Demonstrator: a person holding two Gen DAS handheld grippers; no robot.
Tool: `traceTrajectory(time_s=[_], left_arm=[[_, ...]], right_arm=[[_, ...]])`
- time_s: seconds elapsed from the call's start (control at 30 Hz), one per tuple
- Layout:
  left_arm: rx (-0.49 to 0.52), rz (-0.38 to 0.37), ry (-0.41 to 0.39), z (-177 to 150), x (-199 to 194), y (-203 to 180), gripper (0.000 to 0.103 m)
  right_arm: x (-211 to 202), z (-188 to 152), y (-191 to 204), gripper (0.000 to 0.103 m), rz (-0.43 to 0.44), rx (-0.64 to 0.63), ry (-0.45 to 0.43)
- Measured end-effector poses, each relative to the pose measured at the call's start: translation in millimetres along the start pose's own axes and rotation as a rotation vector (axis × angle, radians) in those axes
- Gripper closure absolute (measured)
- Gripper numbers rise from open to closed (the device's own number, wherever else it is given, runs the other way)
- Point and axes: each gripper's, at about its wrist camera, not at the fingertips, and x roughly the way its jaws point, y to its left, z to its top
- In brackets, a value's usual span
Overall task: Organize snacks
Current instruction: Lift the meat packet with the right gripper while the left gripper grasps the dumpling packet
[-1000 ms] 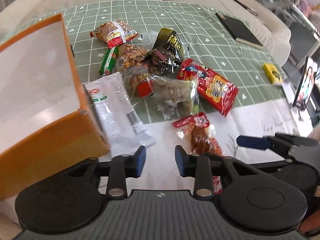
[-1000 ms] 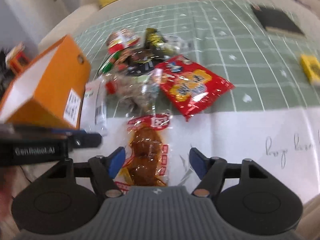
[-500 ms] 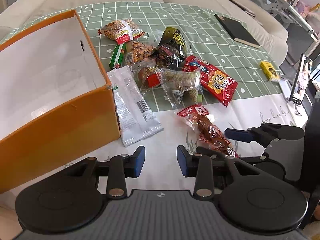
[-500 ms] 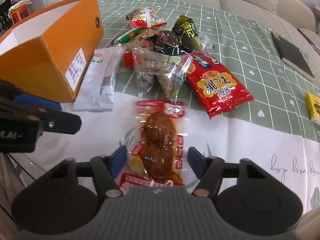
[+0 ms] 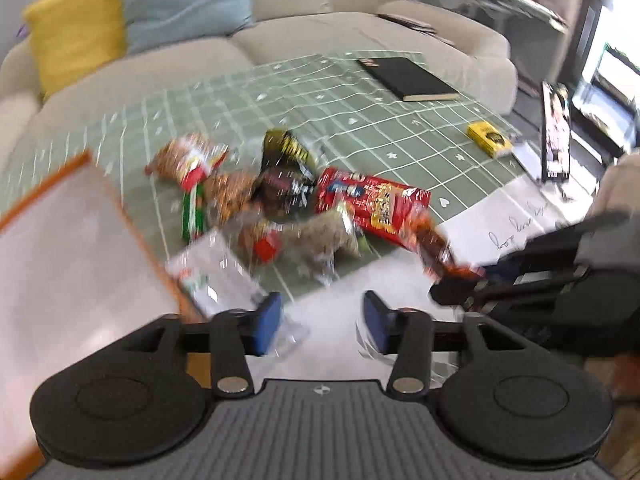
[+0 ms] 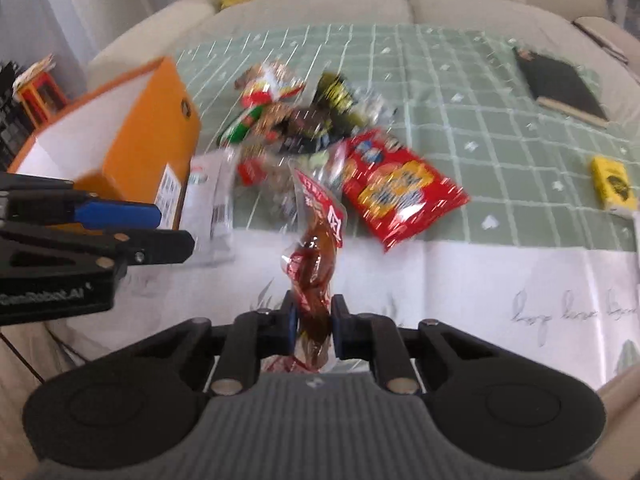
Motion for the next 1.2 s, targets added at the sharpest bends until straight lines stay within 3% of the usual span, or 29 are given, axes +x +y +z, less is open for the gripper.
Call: traceTrajectory(time_s=[0.07, 0.27, 0.5, 0.67, 0.73, 0.93, 1.07, 1.2], left_arm=[[0.077, 0.012, 0.0, 8, 6, -6, 0.033], [0.302, 0.038, 0.032, 31, 40, -24, 0.032], [0.516, 0.126, 0.105, 39, 83, -41, 0.032], [0.602, 0.132, 0.157, 37, 105, -51, 0.034], [0.604, 0.14, 0.179, 37, 113, -52, 0.047], [0.536, 0.128, 0.147, 32, 109, -52, 0.061], [0.447, 0.133, 0.11, 30, 96, -47, 0.063], [0.283, 0.115, 0.063, 28, 73, -38, 0.064]], right_arm=[[-5, 10, -5, 0.09, -0.001, 0.007, -0.031], [2, 41, -30, 0.09, -0.021, 0.028, -0.079], [27, 40, -39, 0.09, -0.011, 0.036, -0.066], [37, 41, -44, 0.09, 0.006, 0.064, -0.051], [38, 40, -43, 0.089, 0.01, 0.054, -0.053], [39, 39, -40, 0.088, 0.012, 0.036, -0.056], [37, 39, -40, 0.089, 0.014, 0.032, -0.066], [32, 39, -39, 0.088, 0.024, 0.039, -0.079]])
